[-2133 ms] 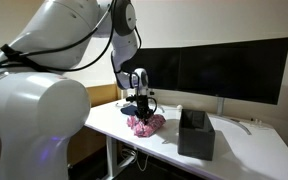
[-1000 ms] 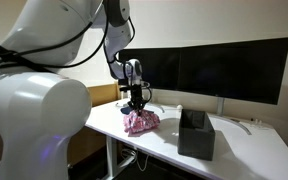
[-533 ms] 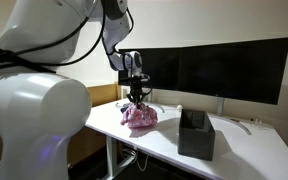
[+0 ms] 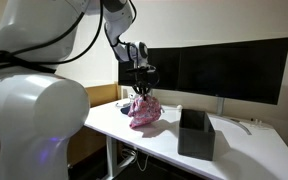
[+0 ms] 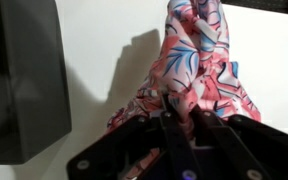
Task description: Put the pink and blue cloth in the grey box
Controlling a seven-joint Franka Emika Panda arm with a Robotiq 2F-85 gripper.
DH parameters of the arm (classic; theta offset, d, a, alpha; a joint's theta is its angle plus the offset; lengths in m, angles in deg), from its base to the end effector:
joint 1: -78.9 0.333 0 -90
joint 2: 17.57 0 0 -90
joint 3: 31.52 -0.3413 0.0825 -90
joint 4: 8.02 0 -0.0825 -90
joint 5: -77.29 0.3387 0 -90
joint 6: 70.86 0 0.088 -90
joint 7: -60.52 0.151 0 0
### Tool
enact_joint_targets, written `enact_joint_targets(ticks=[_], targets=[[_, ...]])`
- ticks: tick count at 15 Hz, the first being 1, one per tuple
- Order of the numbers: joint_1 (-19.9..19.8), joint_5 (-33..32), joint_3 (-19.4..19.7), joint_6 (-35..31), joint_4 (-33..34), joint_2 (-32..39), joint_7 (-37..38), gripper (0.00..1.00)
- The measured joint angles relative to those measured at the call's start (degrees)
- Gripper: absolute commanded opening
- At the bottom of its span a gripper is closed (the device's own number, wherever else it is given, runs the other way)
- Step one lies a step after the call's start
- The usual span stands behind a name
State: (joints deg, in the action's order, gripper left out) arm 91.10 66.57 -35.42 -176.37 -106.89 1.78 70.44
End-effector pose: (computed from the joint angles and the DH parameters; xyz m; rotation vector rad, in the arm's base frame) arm 0.5662 0.1365 0.3753 2.9217 0.2588 -0.2658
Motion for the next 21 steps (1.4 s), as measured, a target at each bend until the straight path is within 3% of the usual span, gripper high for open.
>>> enact_joint_targets(ticks=[12, 21], targets=[[-6.41, 0.0, 2.02, 6.9, 6.25, -8.79, -8.19, 0.11], [-11.6, 0.39, 5.27, 8.69, 12.66, -11.39, -14.22, 0.11]])
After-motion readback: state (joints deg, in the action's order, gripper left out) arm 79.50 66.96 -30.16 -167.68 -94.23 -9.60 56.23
